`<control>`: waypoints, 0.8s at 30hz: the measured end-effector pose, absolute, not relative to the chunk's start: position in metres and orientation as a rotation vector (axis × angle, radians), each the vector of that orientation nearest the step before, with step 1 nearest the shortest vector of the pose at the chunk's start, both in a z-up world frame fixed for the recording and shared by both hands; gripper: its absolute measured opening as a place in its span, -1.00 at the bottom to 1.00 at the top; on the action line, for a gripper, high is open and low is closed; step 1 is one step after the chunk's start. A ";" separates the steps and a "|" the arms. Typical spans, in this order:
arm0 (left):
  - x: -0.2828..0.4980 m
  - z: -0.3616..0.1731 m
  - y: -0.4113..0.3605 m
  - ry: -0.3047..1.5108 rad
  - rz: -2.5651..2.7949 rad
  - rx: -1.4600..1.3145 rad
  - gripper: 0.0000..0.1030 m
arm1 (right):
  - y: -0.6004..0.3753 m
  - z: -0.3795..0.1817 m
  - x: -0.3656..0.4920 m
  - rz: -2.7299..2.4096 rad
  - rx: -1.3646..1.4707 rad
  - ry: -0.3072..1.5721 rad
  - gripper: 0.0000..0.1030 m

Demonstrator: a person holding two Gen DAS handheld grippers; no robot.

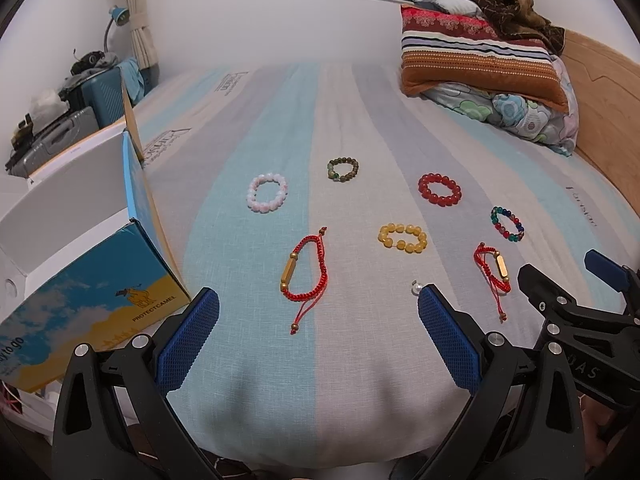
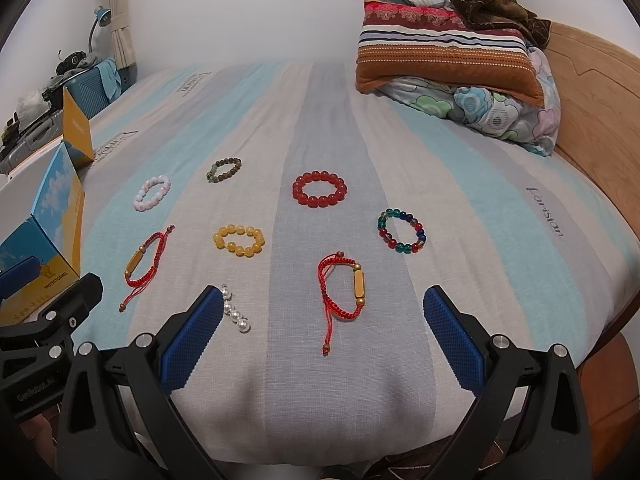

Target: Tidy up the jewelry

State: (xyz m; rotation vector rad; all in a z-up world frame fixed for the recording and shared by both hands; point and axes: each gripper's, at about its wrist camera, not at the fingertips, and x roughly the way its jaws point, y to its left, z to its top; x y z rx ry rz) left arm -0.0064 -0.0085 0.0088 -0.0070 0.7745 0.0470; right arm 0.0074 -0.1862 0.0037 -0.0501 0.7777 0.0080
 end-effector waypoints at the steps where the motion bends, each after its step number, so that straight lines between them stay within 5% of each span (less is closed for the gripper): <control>1: -0.006 0.009 -0.009 0.774 0.046 -0.005 0.89 | -0.186 0.004 0.008 0.009 -0.050 0.778 0.86; 16: 0.017 0.033 -0.006 0.796 0.052 -0.009 0.89 | -0.198 0.031 0.020 0.009 -0.023 0.774 0.86; 24: 0.058 0.021 -0.003 0.904 0.026 -0.008 0.89 | -0.216 0.019 0.062 0.005 -0.010 0.932 0.86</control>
